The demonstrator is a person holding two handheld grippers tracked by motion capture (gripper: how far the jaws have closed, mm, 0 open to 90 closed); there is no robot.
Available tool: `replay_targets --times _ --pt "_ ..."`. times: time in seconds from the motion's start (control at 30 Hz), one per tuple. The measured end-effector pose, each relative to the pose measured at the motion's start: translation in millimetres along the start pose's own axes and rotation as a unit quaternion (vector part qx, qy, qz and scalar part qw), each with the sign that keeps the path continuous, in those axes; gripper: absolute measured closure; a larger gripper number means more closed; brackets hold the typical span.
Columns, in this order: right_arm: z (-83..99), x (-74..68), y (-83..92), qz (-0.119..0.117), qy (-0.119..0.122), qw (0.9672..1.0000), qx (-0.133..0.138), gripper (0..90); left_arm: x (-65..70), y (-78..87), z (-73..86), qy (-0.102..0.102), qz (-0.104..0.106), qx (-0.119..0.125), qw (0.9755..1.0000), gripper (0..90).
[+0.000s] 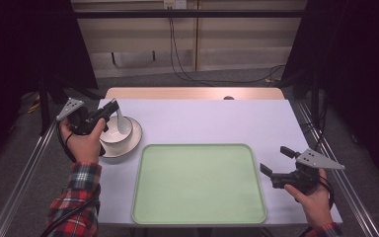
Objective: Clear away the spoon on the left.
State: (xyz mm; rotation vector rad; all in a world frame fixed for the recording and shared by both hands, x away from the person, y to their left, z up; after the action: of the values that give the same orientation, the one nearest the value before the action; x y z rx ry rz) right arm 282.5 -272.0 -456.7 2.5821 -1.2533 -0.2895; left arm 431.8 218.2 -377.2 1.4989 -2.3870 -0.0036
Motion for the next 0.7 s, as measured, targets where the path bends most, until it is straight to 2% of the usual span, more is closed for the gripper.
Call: replay_targets --times 0.03,0.23,0.33,0.53,0.63,0.67,0.7 --pt "0.0 0.2 0.0 0.000 -0.001 1.0000 0.000 3.0 2.7 1.9 -0.7 -0.004 0.011 -0.005 0.9999 85.7" --pt "0.0 0.0 -0.2 0.001 0.000 1.0000 0.000 3.0 11.9 4.2 -3.0 -0.003 0.024 -0.006 0.9997 85.8" --pt "-0.2 0.2 -0.5 0.002 0.002 1.0000 0.001 3.0 19.7 6.4 -4.6 -0.006 0.040 -0.007 0.9992 85.8" --pt "0.0 -0.1 -0.4 0.000 0.001 1.0000 -0.001 3.1 28.1 8.3 -5.3 -0.008 0.055 -0.010 0.9984 85.8" --pt "0.1 -1.1 -0.6 -0.001 0.001 1.0000 -0.003 3.1 33.1 8.2 -3.8 -0.001 0.060 -0.012 0.9981 85.8" --pt "0.1 -1.2 -0.9 -0.002 0.004 1.0000 -0.003 3.1 33.9 9.0 -2.4 -0.005 0.067 -0.016 0.9976 85.8" --pt "0.1 -1.5 -1.1 -0.004 0.004 1.0000 -0.002 3.1 35.4 9.0 -2.1 0.001 0.070 -0.015 0.9974 85.8"
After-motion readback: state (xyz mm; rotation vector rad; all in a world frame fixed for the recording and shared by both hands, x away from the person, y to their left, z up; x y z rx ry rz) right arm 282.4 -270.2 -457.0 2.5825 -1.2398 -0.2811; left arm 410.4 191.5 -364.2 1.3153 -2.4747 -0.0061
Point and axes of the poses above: each handheld gripper's, and its own axes: y roughly backward along the jaws, z roughly out of its underside, x roughly to its right, the point moved 7 cm from there along -y, roughly forward along the jaws, and after that the axes turned 7 degrees about -z, right-handed, at the moved point
